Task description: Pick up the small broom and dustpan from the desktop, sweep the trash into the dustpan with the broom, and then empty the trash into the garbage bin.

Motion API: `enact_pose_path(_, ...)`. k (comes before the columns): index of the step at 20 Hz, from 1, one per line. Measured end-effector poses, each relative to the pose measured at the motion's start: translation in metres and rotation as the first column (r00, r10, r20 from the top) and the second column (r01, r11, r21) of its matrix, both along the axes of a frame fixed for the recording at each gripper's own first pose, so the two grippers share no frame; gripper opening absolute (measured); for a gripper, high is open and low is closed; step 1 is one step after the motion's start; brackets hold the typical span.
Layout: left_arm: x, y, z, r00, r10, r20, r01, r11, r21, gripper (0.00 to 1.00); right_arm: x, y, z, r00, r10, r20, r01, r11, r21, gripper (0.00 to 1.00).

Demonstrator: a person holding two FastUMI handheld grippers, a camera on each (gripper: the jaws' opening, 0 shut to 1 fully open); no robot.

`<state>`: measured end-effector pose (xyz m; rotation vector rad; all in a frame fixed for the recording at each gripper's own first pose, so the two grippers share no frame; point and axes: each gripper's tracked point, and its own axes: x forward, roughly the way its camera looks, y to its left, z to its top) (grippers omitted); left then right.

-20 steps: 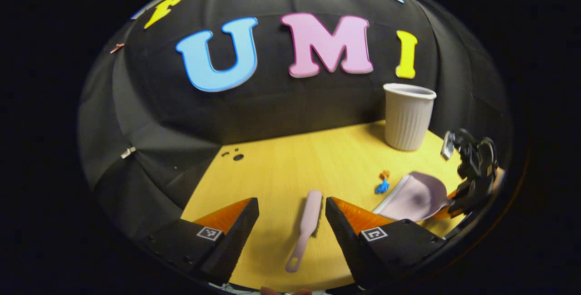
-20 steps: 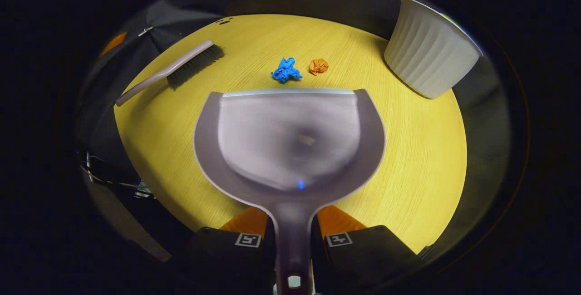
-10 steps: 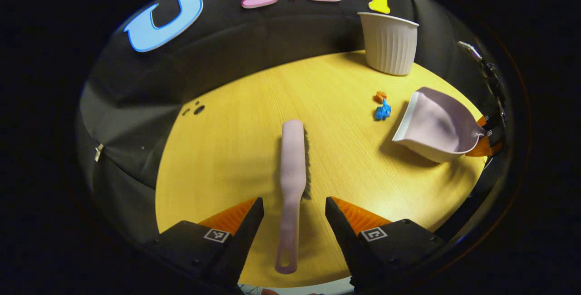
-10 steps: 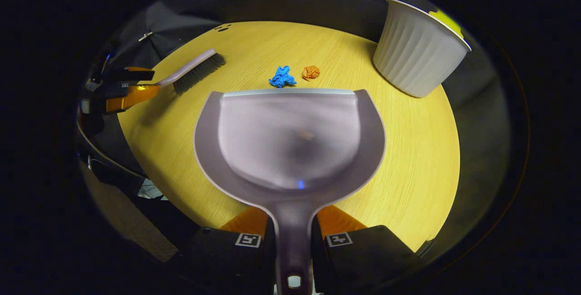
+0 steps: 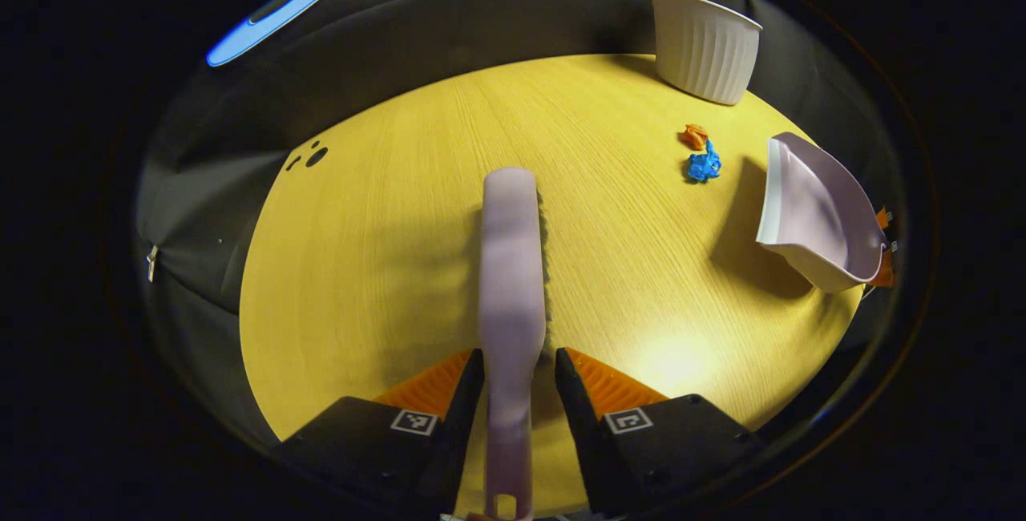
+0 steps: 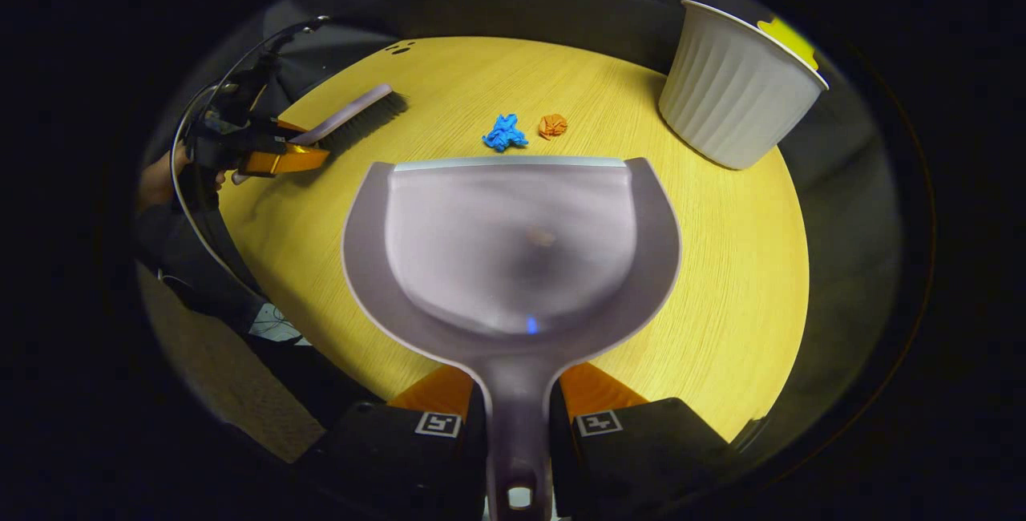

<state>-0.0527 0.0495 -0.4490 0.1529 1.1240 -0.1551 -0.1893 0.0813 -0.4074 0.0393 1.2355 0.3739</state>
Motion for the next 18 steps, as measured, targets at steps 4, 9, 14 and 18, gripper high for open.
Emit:
enact_pose_path(4,0.002,0.001,-0.007,1.000,0.022,-0.018,-0.022,1.000,0.016,0.30,0.003,0.000,0.004,1.000,-0.029,-0.010,0.029,0.999,0.014,0.37)
enact_pose_path(9,0.019,-0.006,0.014,0.999,-0.012,0.035,0.011,1.000,0.019,0.27,0.010,-0.010,0.000,0.999,-0.001,-0.034,0.001,1.000,-0.007,0.37)
enact_pose_path(14,0.061,-0.043,0.037,0.994,-0.081,0.079,0.084,0.996,-0.033,0.25,0.011,-0.021,-0.004,0.991,0.069,-0.119,-0.069,0.998,0.002,0.37)
enact_pose_path(18,0.090,-0.081,0.036,0.987,-0.152,0.058,0.155,0.987,-0.043,0.25,0.021,-0.033,-0.009,0.984,0.118,-0.134,-0.125,0.991,-0.041,0.37)
